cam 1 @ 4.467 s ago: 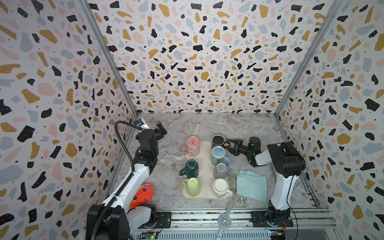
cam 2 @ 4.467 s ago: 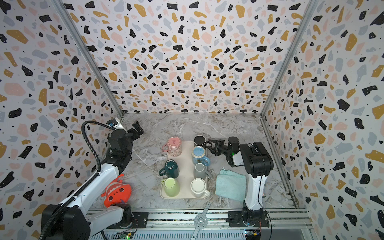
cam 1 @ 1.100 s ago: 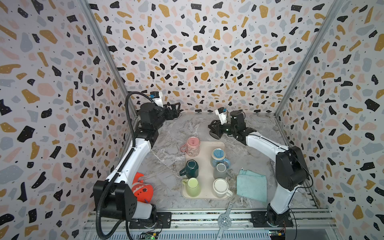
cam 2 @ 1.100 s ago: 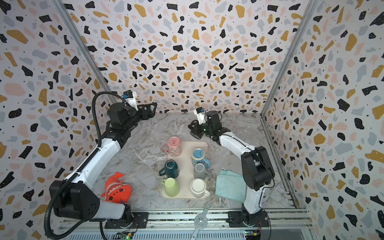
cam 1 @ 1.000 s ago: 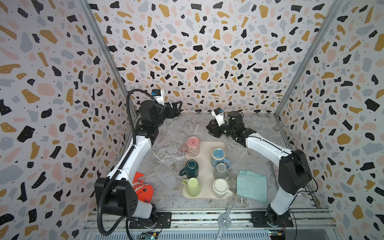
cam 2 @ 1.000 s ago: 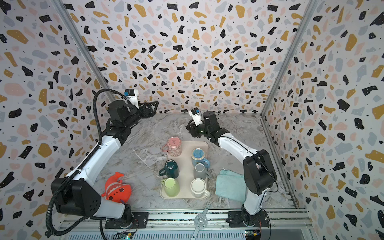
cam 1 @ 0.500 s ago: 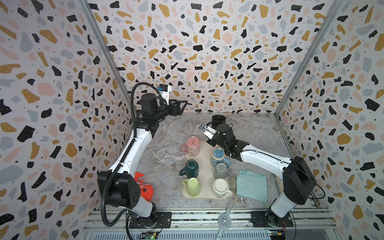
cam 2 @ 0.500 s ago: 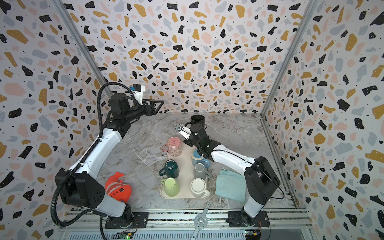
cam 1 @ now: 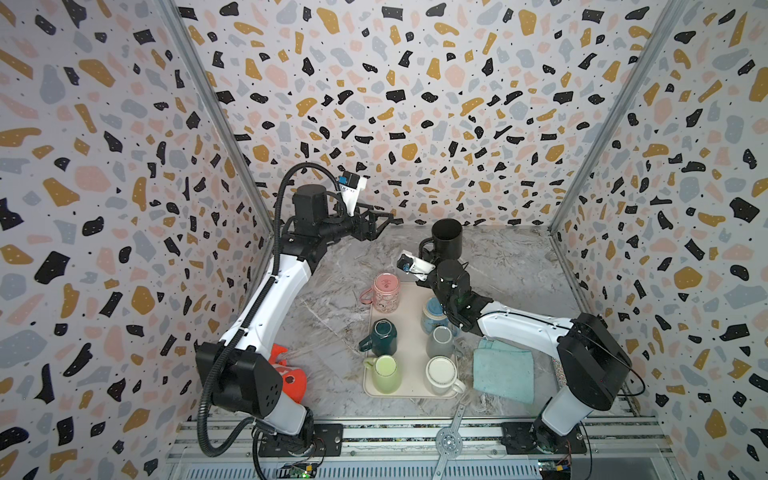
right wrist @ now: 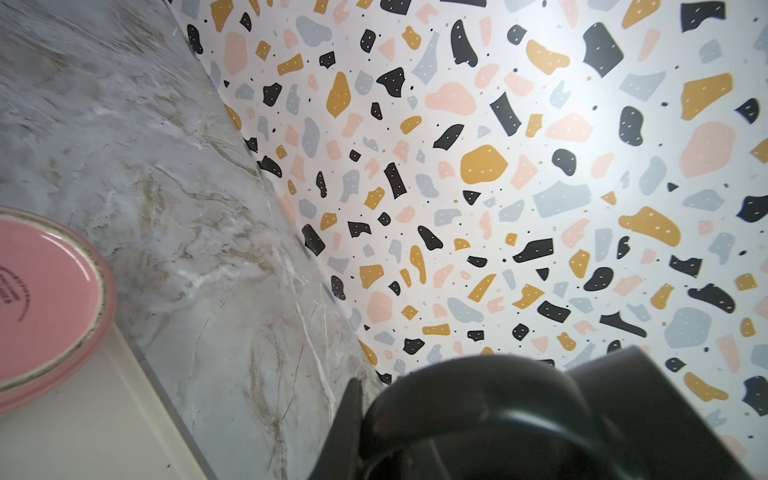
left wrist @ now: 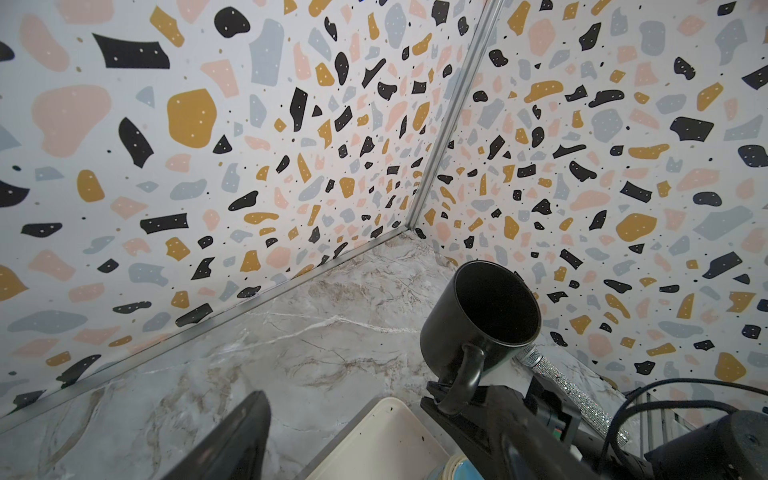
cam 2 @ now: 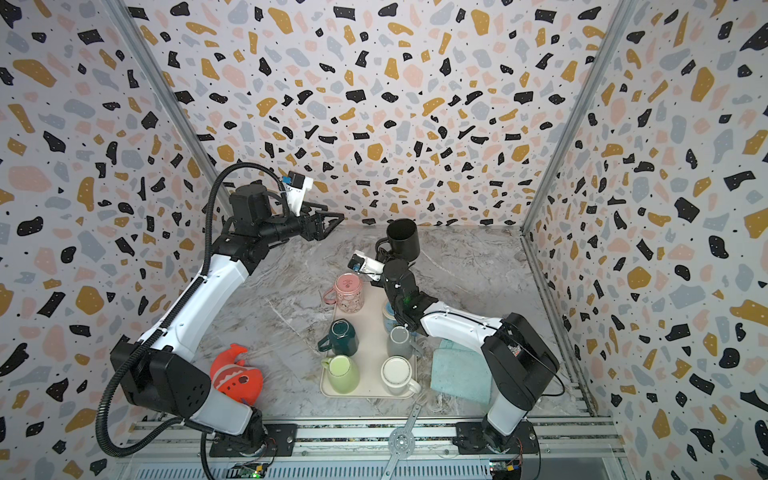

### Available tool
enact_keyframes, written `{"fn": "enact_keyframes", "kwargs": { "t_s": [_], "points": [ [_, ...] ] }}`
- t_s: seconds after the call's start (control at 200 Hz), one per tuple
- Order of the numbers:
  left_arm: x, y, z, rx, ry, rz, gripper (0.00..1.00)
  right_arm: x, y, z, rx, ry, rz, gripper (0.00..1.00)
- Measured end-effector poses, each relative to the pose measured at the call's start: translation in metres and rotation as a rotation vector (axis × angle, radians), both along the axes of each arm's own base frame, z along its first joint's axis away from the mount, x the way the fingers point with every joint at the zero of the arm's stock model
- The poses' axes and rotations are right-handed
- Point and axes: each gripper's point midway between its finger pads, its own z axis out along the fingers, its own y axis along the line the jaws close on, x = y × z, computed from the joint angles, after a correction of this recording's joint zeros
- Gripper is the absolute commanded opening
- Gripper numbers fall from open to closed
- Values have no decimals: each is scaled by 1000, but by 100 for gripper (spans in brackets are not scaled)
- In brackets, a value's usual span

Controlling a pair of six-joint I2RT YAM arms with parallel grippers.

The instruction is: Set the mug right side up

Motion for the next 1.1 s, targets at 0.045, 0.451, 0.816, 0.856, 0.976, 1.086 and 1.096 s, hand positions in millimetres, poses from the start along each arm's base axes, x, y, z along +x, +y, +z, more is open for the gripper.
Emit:
{"fn": "enact_keyframes", "kwargs": {
  "t_s": [0.045, 0.451, 0.816, 0.856, 0.976, 1.086, 1.096],
  "points": [
    [0, -3, 3, 18, -9, -13, 83, -1, -1, 1, -9, -15, -4, 0],
    [-9, -30, -32, 239, 46, -93, 84, 1, -2, 12, -69, -159, -33, 0],
    [-20, -62, -58, 334, 70, -165, 83, 1, 6, -8, -119, -165, -16, 0],
    [-19, -64, -60, 344, 72, -165, 83, 1, 7, -9, -116, -164, -13, 0],
    [-17, -71, -66, 369, 76, -168, 83, 1, 8, -9, -105, -159, -4, 0],
    [-17, -77, -74, 382, 86, -177, 82, -1, 11, -10, -100, -153, 10, 0],
    [-17, -77, -74, 383, 87, -178, 82, -1, 12, -10, -99, -153, 11, 0]
  ]
}}
